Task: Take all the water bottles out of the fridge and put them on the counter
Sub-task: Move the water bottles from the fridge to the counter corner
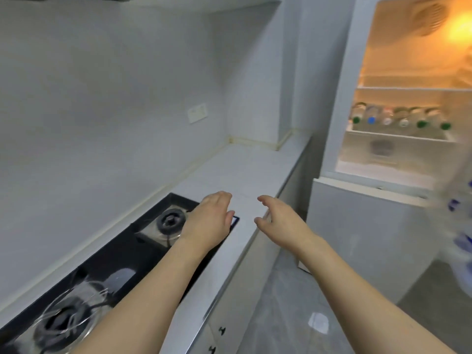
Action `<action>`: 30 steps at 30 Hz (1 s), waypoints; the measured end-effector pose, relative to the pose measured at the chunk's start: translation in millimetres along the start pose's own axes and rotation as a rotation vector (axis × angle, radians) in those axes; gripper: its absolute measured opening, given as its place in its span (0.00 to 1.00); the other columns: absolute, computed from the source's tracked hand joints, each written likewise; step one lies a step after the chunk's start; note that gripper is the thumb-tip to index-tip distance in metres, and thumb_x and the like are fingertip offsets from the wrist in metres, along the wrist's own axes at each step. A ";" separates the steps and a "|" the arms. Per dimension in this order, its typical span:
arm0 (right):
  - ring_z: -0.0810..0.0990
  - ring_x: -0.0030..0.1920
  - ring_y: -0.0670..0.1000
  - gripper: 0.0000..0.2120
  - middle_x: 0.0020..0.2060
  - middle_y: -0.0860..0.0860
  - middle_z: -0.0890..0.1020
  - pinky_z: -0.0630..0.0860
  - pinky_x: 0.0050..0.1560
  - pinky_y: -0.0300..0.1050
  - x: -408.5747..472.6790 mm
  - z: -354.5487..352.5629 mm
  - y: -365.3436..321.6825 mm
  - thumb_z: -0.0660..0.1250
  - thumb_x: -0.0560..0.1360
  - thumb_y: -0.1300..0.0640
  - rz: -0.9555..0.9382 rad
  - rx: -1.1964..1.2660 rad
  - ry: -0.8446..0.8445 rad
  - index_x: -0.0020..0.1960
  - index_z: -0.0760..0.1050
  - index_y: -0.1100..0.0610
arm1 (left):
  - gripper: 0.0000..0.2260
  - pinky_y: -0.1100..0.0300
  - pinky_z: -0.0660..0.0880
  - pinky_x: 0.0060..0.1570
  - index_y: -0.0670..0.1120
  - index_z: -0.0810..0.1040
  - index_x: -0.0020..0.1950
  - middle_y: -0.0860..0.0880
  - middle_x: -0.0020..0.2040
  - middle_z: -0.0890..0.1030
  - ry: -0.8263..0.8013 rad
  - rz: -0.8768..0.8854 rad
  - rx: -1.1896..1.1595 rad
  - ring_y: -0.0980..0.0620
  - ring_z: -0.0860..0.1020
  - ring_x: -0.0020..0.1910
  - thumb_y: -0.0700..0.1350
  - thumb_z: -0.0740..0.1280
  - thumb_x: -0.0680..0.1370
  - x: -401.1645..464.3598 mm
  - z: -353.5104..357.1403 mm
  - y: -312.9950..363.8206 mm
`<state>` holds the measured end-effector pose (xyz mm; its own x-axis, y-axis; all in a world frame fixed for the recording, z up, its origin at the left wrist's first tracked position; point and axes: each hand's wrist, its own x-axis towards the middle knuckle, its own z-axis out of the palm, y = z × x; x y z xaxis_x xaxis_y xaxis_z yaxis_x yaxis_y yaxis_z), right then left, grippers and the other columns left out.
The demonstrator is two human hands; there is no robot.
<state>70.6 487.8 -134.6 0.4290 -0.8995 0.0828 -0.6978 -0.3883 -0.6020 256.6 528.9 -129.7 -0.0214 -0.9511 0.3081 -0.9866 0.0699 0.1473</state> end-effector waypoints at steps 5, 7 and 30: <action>0.66 0.71 0.50 0.27 0.72 0.51 0.67 0.63 0.69 0.43 28.6 -29.9 52.9 0.63 0.78 0.53 0.096 -0.023 0.047 0.75 0.61 0.54 | 0.19 0.57 0.67 0.64 0.45 0.65 0.72 0.50 0.71 0.69 -0.031 0.110 -0.035 0.50 0.66 0.69 0.49 0.57 0.82 69.2 36.9 32.5; 0.66 0.72 0.50 0.27 0.72 0.52 0.67 0.62 0.69 0.42 45.5 -39.1 71.6 0.63 0.79 0.53 0.113 -0.041 0.071 0.75 0.61 0.54 | 0.20 0.58 0.67 0.63 0.46 0.65 0.73 0.50 0.71 0.69 -0.036 0.142 -0.042 0.50 0.67 0.69 0.49 0.57 0.82 98.1 52.8 40.2; 0.68 0.70 0.50 0.25 0.71 0.50 0.70 0.64 0.67 0.43 223.2 -169.8 235.1 0.62 0.79 0.52 0.360 -0.078 0.285 0.74 0.63 0.53 | 0.18 0.55 0.70 0.61 0.45 0.66 0.71 0.50 0.69 0.71 -0.030 0.386 -0.216 0.50 0.69 0.67 0.48 0.58 0.82 399.0 129.1 138.9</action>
<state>-95.1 161.8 -122.8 -0.0158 -0.9948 0.1008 -0.8195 -0.0449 -0.5714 90.2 120.3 -107.6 -0.3893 -0.8512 0.3519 -0.8491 0.4798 0.2210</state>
